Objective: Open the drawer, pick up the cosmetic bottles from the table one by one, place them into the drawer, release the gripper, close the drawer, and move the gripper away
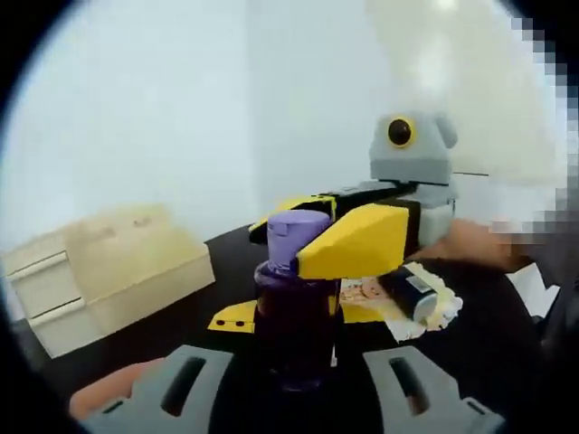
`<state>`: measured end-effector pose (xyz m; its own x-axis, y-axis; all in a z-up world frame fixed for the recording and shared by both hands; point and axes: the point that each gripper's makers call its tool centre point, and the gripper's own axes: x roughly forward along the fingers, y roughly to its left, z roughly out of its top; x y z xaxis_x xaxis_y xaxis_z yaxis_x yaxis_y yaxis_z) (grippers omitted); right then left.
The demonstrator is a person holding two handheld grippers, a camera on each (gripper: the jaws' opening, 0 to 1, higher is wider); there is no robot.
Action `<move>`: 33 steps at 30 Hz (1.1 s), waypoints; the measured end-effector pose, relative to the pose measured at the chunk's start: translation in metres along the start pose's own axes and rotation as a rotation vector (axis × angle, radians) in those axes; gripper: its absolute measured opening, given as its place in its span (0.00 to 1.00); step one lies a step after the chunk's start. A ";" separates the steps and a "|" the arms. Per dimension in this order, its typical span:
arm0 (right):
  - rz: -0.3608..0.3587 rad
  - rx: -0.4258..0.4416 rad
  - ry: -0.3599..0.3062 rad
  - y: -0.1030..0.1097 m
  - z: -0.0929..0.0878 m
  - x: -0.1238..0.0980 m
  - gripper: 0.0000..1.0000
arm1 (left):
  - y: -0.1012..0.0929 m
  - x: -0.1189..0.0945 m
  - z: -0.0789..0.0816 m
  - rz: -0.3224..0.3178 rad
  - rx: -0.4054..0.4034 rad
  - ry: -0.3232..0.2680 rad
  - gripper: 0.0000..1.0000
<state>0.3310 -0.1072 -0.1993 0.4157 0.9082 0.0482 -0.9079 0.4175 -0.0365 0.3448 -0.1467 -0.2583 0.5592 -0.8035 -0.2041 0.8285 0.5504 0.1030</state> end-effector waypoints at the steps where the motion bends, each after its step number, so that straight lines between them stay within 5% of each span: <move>1: 0.010 0.006 0.002 0.001 0.000 0.000 0.17 | -0.001 0.001 0.000 0.002 0.007 0.002 0.27; 4: 0.037 0.026 0.011 0.005 0.000 0.000 0.16 | -0.002 0.000 -0.001 -0.018 0.000 -0.002 0.27; 12: 0.107 0.073 0.036 0.013 0.002 -0.006 0.15 | -0.022 -0.008 0.008 -0.201 -0.094 -0.076 0.28; 17: 0.170 0.089 0.034 0.024 0.004 -0.008 0.15 | -0.035 -0.014 0.002 -0.291 -0.074 -0.062 0.30; 25: 0.250 0.103 0.017 0.037 0.010 -0.014 0.15 | -0.040 -0.016 -0.001 -0.348 -0.072 -0.056 0.32; 29: 0.300 0.120 0.023 0.043 0.009 -0.018 0.15 | -0.052 -0.025 0.008 -0.447 -0.133 -0.101 0.31; 33: 0.318 0.114 0.028 0.046 0.008 -0.019 0.15 | -0.051 -0.031 0.014 -0.471 -0.151 -0.129 0.29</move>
<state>0.2809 -0.1052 -0.1941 0.1102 0.9936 0.0246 -0.9918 0.1084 0.0671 0.2859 -0.1527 -0.2430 0.1326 -0.9886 -0.0719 0.9834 0.1403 -0.1154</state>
